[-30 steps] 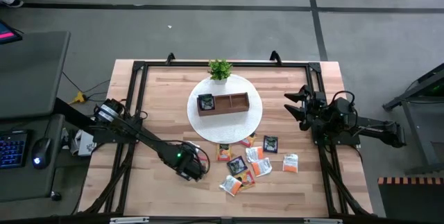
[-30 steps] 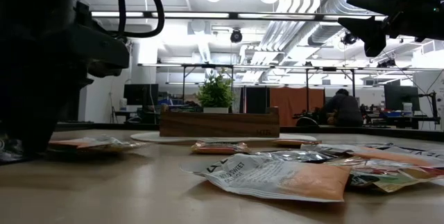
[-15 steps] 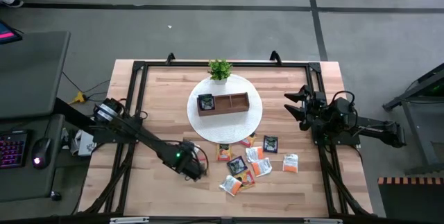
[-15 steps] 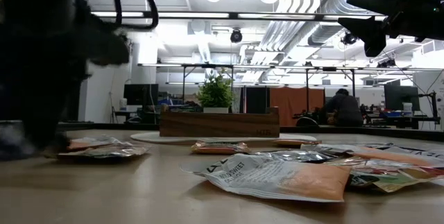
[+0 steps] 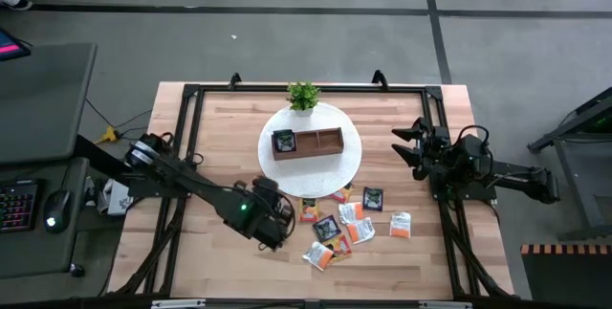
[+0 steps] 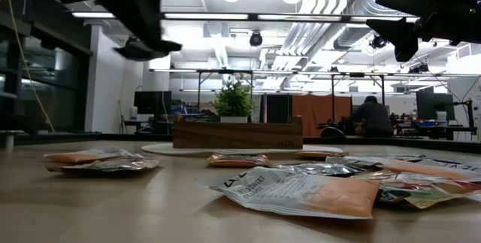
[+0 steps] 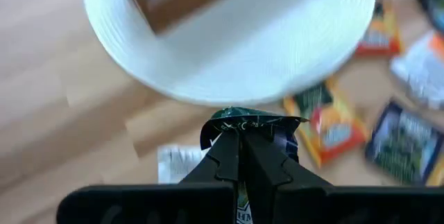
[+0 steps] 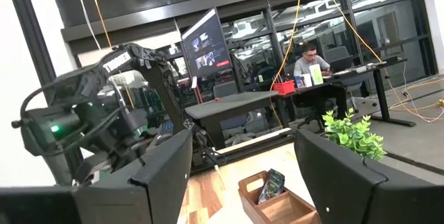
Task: Pick & Place Tea
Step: Put the black tea bag into the left section of the wooden organizer
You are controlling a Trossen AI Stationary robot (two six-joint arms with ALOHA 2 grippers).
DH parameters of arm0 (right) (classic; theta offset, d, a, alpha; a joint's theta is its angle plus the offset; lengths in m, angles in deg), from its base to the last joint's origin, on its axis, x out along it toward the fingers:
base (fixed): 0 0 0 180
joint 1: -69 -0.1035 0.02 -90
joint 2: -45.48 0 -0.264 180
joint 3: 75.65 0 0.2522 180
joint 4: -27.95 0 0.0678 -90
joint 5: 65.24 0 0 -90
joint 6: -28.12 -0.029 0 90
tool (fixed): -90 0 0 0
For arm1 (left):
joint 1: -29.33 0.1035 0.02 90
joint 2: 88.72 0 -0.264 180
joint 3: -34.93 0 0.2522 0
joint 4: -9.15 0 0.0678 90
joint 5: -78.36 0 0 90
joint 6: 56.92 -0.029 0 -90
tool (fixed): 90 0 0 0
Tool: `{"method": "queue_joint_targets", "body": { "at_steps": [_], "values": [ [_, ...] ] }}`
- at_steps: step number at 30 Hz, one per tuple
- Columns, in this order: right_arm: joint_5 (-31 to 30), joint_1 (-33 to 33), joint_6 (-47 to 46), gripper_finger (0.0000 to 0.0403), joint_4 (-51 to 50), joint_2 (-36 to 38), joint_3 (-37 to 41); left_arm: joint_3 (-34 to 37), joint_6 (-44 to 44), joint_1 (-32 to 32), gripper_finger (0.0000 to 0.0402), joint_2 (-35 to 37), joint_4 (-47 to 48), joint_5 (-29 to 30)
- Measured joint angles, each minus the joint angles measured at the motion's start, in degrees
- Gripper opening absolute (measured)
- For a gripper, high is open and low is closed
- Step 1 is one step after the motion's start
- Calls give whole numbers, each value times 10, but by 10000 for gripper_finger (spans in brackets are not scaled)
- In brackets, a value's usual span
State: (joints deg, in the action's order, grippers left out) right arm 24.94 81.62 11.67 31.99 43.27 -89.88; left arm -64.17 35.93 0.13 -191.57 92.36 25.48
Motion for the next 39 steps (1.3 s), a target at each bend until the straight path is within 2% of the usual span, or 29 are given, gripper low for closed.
{"method": "queue_joint_targets", "body": {
  "at_steps": [4, 7, 19, 32, 39],
  "values": [
    [0, 0, 0, 250, 0, 0, 0, -3, 4, 35, 0, 0, 11, 47],
    [0, 0, 0, 250, 0, 0, 0, -4, -7, 67, 0, 0, 8, 59],
    [0, 0, 0, 250, 0, 0, 0, -5, -167, 204, 0, -6, -97, 114],
    [0, 0, 0, 250, 0, 0, 0, -5, -177, 209, 0, -6, -110, 231],
    [0, 0, 0, 250, 0, 0, 0, 0, -165, 213, 0, -26, -106, 269]
  ]
}}
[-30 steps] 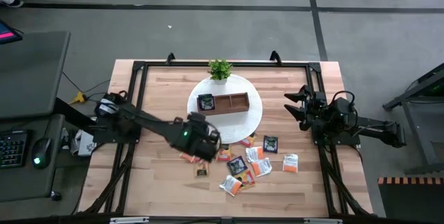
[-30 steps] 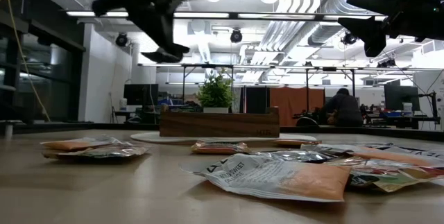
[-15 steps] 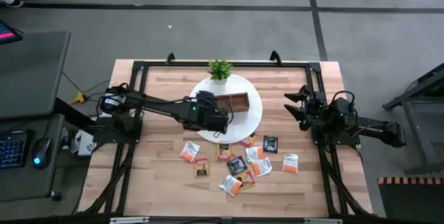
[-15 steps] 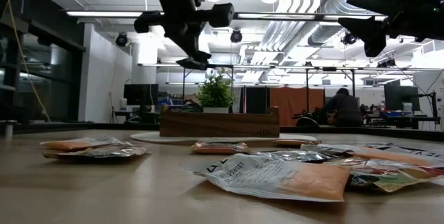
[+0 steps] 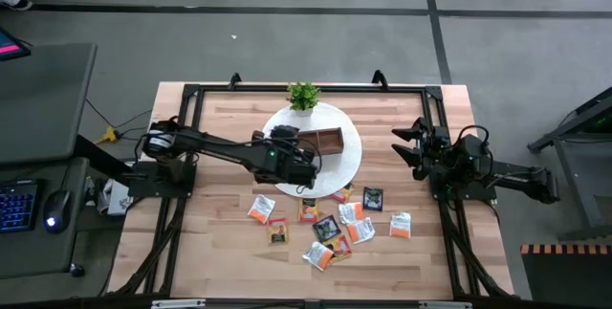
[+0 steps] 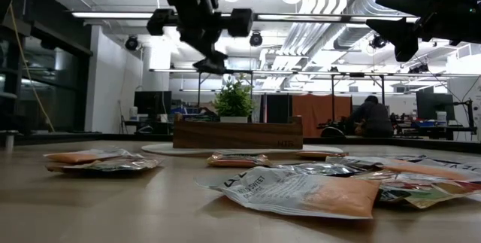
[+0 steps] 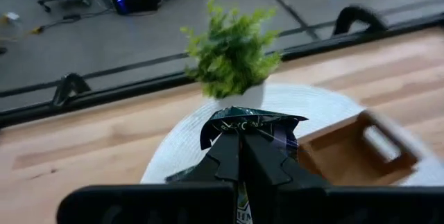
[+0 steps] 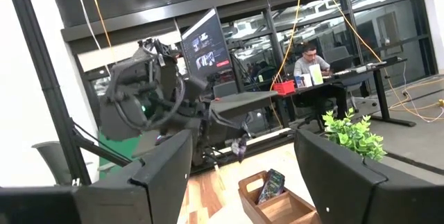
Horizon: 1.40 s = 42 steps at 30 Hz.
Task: Pick & Place Tea
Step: Put the black tea bag into the left section of the wooden organizer
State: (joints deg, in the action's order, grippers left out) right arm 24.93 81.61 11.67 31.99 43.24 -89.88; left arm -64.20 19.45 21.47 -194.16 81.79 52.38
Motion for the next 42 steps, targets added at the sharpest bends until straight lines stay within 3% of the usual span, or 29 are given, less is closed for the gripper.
{"method": "queue_joint_targets", "body": {
  "at_steps": [5, 14, 19, 34, 42],
  "values": [
    [0, 0, 0, 250, -2, 0, 0, 39, 7, 7, 0, -5, -47, 27],
    [-1, 0, 0, 250, -11, -1, 0, 92, 61, 42, 0, -8, -59, 2],
    [0, 0, 0, 250, -13, -1, 0, 115, 41, 53, 0, -6, -113, -22],
    [0, 0, 0, 250, -13, -1, 0, 120, 35, 53, 0, -6, -145, -50],
    [0, 0, 0, 250, -13, -1, 0, 118, 50, 52, 0, -49, -161, -69]
  ]
}}
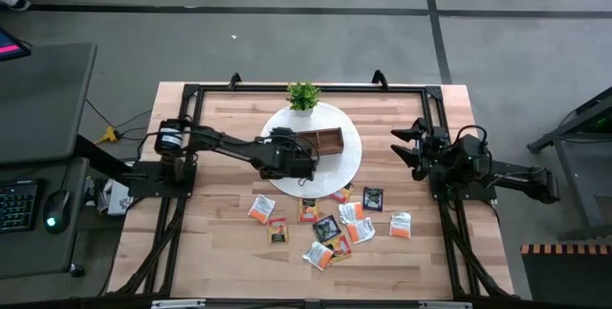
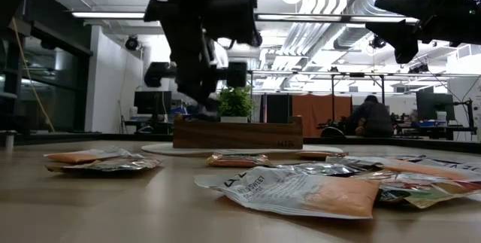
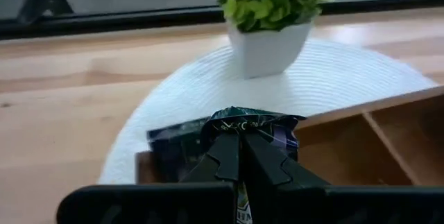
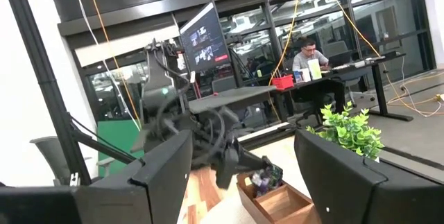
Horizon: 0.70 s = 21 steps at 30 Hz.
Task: Pick & Place Tea
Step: Put the black tea bag into the left section of the wooden organizer
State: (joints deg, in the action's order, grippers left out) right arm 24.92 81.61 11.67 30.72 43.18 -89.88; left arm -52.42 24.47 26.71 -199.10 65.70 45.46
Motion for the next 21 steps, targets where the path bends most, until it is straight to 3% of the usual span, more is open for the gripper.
{"method": "queue_joint_targets", "body": {
  "at_steps": [16, 21],
  "values": [
    [0, 0, 0, 250, -12, 1, 0, 2, 1, 0, 1, -5, -3, -8],
    [0, 0, 0, 250, -12, 1, 0, 2, -1, 4, 17, -5, -3, -8]
  ]
}}
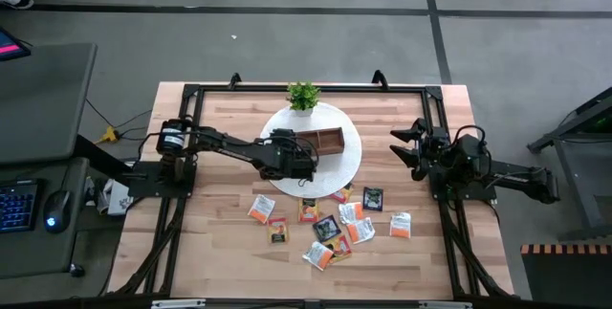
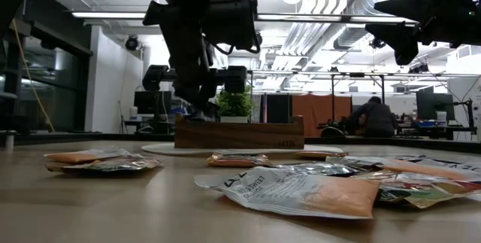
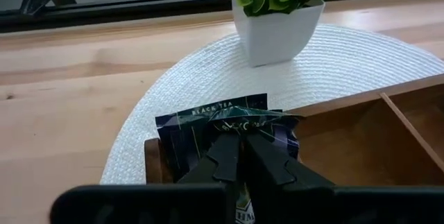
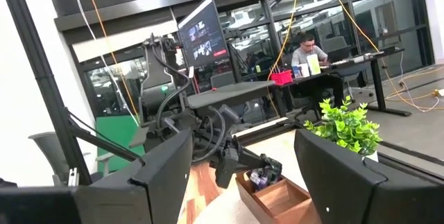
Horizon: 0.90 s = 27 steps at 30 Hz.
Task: Pick & Place Tea
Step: Put the black tea bag into the left section of the wooden organizer
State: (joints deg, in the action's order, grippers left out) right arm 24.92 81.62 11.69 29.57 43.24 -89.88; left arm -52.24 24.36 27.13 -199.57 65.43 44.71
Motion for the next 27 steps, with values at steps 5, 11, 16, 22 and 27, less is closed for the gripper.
{"method": "queue_joint_targets", "body": {
  "at_steps": [5, 11, 16, 22, 27],
  "values": [
    [0, 0, 0, 250, 0, 0, 0, 0, 0, 5, 62, 0, 0, -18],
    [0, 0, 0, 250, 0, 0, 0, 0, 0, 8, 106, 0, 0, -16],
    [0, 0, 0, 250, 1, 0, 0, 0, 0, 8, 123, 0, 1, -15],
    [0, 0, 0, 250, 1, 0, 0, 0, 0, 8, 133, 0, 18, -18],
    [0, 0, 0, 250, 1, 0, 0, 0, 0, 8, 134, 0, 47, -15]
  ]
}}
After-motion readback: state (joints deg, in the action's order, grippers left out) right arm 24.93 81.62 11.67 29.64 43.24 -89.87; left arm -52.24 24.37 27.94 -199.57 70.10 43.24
